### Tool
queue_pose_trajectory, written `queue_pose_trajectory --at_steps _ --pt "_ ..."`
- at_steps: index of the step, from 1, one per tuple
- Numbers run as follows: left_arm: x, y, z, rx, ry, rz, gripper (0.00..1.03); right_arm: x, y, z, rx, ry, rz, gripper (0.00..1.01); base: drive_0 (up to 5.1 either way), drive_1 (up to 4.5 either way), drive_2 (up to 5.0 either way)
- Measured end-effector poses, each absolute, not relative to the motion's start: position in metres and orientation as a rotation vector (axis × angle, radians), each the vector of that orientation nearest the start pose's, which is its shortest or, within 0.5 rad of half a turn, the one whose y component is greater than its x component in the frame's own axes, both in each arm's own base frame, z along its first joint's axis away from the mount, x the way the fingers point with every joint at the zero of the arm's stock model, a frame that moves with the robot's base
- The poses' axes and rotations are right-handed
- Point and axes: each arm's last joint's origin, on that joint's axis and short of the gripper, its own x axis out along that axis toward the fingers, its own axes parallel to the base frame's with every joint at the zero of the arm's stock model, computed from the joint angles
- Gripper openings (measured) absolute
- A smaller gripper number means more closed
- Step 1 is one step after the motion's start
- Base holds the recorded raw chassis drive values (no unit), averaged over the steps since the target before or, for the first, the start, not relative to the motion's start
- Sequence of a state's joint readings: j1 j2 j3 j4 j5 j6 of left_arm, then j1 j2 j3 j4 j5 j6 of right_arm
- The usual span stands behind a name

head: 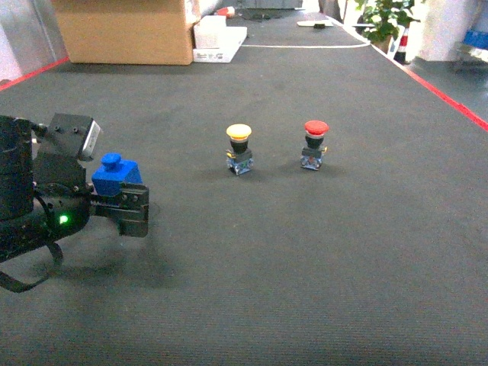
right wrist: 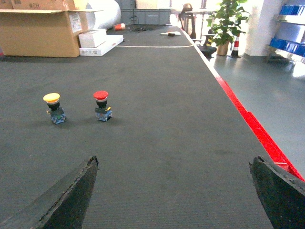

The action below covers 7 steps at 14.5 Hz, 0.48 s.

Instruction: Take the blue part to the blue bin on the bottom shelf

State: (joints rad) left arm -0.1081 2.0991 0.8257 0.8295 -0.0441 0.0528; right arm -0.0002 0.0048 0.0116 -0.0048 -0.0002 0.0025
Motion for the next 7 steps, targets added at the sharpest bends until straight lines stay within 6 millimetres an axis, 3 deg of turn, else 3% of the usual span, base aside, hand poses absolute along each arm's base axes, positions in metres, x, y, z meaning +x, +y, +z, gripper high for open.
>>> queue_pose_trajectory --at_steps 3,4,7 --pt "0.386 -0.032 0.058 0.08 0.427 -0.056 0.98 0.097 0.0 0.167 0.002 -0.002 0.0 0.98 0.0 0.0 0.0" --pt "0.391 -0.031 0.052 0.084 0.419 -0.053 0.93 0.097 0.0 0.167 0.002 -0.002 0.0 0.98 0.0 0.0 0.0" --pt "0.393 -0.031 0.052 0.081 0.393 -0.068 0.6 0.097 0.0 0.167 0.002 -0.002 0.0 0.98 0.0 0.0 0.0"
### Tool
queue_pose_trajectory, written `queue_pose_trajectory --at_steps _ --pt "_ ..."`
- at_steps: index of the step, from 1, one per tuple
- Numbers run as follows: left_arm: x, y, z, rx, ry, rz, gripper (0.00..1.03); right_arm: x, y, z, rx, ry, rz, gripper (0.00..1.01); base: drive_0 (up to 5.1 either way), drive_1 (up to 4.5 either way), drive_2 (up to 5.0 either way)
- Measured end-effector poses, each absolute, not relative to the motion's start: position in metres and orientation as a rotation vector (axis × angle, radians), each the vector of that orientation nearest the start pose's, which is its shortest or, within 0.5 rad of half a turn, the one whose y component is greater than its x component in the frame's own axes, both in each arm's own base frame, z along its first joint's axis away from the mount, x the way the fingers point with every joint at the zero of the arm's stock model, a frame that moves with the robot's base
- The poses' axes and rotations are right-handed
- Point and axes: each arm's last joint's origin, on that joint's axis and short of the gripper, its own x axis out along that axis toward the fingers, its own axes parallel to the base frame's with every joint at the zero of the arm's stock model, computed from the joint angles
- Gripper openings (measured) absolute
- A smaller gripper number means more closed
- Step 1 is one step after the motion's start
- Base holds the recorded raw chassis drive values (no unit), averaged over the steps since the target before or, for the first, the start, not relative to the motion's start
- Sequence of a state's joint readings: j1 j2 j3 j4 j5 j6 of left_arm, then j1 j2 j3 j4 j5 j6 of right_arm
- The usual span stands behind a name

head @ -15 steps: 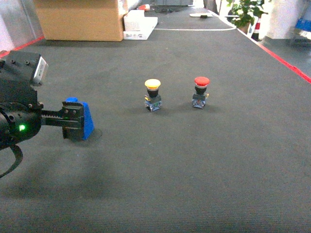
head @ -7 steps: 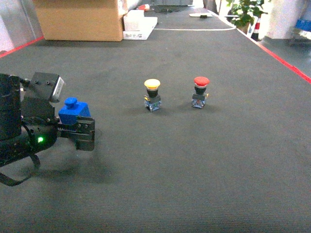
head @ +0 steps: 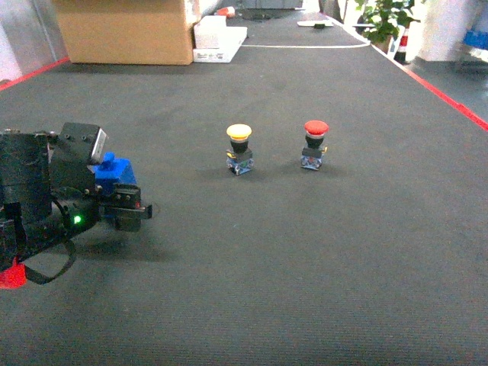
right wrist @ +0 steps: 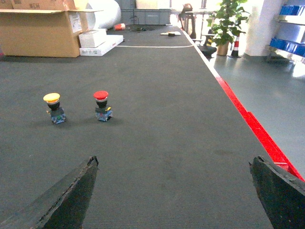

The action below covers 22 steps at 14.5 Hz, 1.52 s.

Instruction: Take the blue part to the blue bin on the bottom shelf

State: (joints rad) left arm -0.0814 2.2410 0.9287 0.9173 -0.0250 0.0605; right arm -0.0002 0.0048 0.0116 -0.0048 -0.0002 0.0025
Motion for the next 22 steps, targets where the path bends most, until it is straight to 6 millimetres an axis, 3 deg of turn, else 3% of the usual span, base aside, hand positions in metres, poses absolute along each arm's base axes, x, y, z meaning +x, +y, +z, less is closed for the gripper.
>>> queue_pose_trajectory --at_steps 2,4,5,8,11,14,15,18,22 --pt "0.392 -0.031 0.052 0.08 0.376 -0.066 0.45 0.097 0.0 0.167 0.002 -0.002 0.0 0.98 0.0 0.0 0.0" --pt "0.377 -0.031 0.056 0.079 0.37 -0.064 0.44 0.097 0.0 0.167 0.002 -0.002 0.0 0.98 0.0 0.0 0.0" --pt "0.362 -0.033 0.068 0.085 0.33 -0.054 0.44 0.097 0.0 0.167 0.002 -0.002 0.0 0.98 0.0 0.0 0.0" --pt "0.292 -0.046 0.119 0.102 0.243 -0.075 0.44 0.097 0.0 0.167 0.002 -0.002 0.0 0.98 0.0 0.0 0.0" --pt "0.214 -0.046 0.15 0.084 0.286 -0.059 0.44 0.097 0.0 0.167 0.002 -0.002 0.0 0.98 0.0 0.0 0.0" --pt "0.156 -0.053 0.202 0.057 0.131 -0.035 0.44 0.097 0.0 0.167 0.002 -0.002 0.0 0.98 0.0 0.0 0.0" --pt "0.139 -0.053 0.212 0.049 0.098 -0.018 0.44 0.097 0.0 0.167 0.002 -0.002 0.0 0.98 0.0 0.0 0.0" --pt "0.11 -0.051 0.219 0.016 0.065 -0.008 0.44 0.097 0.0 0.167 0.002 -0.002 0.0 0.98 0.0 0.0 0.0" --pt "0.107 -0.05 0.22 -0.005 0.063 0.009 0.44 0.097 0.0 0.167 0.002 -0.002 0.0 0.98 0.0 0.0 0.0"
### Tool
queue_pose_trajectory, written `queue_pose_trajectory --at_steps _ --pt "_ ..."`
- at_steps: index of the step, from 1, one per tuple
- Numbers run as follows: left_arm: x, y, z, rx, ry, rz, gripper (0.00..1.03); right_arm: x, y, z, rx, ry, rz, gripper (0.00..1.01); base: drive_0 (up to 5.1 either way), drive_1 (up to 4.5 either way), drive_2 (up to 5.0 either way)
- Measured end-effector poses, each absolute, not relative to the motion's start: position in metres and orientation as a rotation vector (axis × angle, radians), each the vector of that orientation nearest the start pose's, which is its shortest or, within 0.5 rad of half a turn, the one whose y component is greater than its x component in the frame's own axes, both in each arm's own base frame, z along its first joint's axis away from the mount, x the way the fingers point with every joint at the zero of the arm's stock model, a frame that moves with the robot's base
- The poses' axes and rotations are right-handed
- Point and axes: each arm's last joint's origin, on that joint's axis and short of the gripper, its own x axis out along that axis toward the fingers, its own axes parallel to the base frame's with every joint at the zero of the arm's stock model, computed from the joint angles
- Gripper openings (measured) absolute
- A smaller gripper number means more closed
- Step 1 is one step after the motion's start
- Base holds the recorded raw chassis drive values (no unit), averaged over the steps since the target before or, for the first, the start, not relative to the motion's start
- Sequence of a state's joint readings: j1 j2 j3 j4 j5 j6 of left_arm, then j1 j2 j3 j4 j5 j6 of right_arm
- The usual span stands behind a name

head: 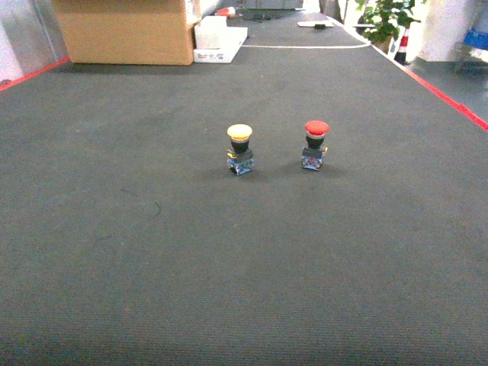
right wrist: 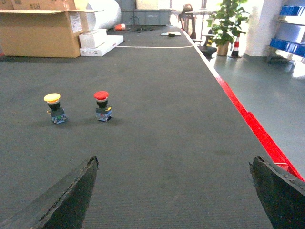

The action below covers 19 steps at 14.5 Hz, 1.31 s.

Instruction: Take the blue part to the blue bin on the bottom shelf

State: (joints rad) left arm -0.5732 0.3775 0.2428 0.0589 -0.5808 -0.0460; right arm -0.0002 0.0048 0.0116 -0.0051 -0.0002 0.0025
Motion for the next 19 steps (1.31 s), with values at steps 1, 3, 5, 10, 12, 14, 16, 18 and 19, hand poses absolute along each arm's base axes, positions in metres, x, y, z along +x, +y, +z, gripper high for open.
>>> queue_pose_trajectory --at_steps 1,3,5,10,12,14,16,18,19 --pt "0.107 -0.0502 0.2204 -0.005 0.063 0.009 0.44 0.0973 0.0 0.1666 0.002 -0.002 0.0 0.98 0.0 0.0 0.0" --pt "0.107 -0.0502 0.2204 -0.005 0.063 0.009 0.44 0.0973 0.0 0.1666 0.002 -0.002 0.0 0.98 0.0 0.0 0.0" --pt "0.107 -0.0502 0.2204 -0.004 0.064 0.009 0.44 0.0973 0.0 0.1666 0.002 -0.002 0.0 0.98 0.0 -0.94 0.9" --pt "0.1067 -0.05 0.2207 -0.007 0.061 0.009 0.44 0.0973 0.0 0.1669 0.002 -0.005 0.0 0.98 0.0 -3.14 3.1" --pt "0.1065 -0.0496 0.2217 -0.01 0.057 0.013 0.44 0.0973 0.0 0.1668 0.002 -0.004 0.0 0.98 -1.5 -1.48 -1.5" --pt "0.1066 -0.0497 0.2216 -0.009 0.058 0.013 0.44 0.0973 0.0 0.1666 0.002 -0.002 0.0 0.98 -1.9 -1.93 -1.9" --pt "0.1067 -0.0497 0.2215 -0.008 0.058 0.013 0.44 0.0973 0.0 0.1667 0.002 -0.002 0.0 0.98 -1.6 -1.59 -1.6" --pt "0.1067 -0.0498 0.2215 -0.008 0.058 0.012 0.44 0.0973 0.0 0.1666 0.002 -0.002 0.0 0.98 -1.6 -1.64 -1.6" --pt "0.1067 -0.0498 0.2215 -0.008 0.058 0.012 0.44 0.0973 0.0 0.1666 0.002 -0.002 0.0 0.98 -1.7 -1.68 -1.7"
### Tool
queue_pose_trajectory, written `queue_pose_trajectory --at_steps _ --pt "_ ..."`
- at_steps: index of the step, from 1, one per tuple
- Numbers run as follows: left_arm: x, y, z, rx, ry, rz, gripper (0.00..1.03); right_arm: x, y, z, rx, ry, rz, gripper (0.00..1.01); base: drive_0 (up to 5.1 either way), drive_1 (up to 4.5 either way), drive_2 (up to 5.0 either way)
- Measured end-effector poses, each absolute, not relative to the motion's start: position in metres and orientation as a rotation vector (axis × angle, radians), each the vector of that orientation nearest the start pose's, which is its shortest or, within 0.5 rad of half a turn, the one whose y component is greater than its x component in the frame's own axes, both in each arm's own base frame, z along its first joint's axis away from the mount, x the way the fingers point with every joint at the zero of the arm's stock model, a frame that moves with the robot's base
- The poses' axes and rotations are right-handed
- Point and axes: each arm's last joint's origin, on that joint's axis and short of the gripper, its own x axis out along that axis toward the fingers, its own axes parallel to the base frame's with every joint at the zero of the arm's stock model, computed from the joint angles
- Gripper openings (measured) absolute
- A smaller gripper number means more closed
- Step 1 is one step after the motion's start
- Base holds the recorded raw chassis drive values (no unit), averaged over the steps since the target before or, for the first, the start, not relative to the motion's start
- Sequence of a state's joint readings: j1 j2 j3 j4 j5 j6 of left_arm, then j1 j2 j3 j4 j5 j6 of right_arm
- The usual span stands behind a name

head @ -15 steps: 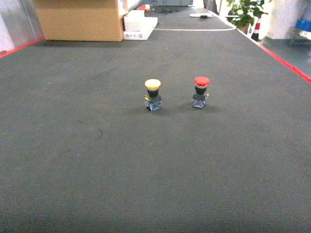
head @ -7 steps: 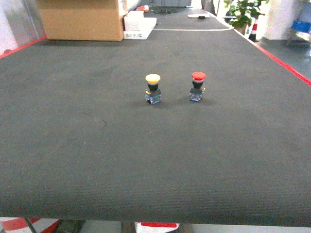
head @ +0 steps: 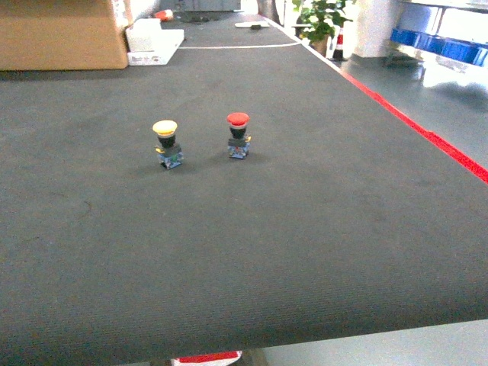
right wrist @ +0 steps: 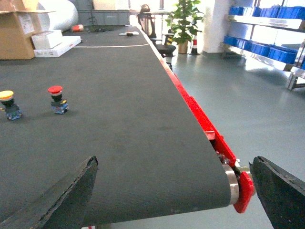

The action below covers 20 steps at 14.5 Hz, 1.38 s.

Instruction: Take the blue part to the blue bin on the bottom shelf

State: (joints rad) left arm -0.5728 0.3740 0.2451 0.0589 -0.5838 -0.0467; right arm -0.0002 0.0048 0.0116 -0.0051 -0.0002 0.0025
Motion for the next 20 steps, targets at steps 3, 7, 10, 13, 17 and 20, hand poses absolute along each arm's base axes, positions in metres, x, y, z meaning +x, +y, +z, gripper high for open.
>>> queue_pose_trajectory --at_steps 3,7,10,13,17,20 --pt "0.1067 -0.0498 0.2215 -0.008 0.058 0.012 0.44 0.0973 0.0 0.1666 0.002 -0.002 0.0 0.98 -1.6 -1.6 -1.6" --pt "0.1068 -0.0499 0.2214 -0.008 0.06 0.012 0.44 0.0973 0.0 0.1666 0.002 -0.002 0.0 0.98 -1.6 -1.62 -1.6" --pt "0.1068 -0.0499 0.2214 -0.008 0.06 0.012 0.44 0.0973 0.0 0.1666 0.002 -0.002 0.0 0.98 -1.6 -1.6 -1.6" --pt "0.1068 -0.0499 0.2213 -0.007 0.06 0.012 0.44 0.0973 0.0 0.1666 0.002 -0.002 0.0 0.98 -1.6 -1.62 -1.6" --pt "0.1068 -0.0499 0.2214 -0.008 0.06 0.012 0.44 0.0973 0.0 0.1666 0.002 -0.002 0.0 0.98 -1.5 -1.55 -1.5" --pt "0.1068 -0.0499 0.2213 -0.007 0.06 0.012 0.44 0.0973 0.0 0.1666 0.002 -0.002 0.0 0.98 -1.7 -1.7 -1.7"
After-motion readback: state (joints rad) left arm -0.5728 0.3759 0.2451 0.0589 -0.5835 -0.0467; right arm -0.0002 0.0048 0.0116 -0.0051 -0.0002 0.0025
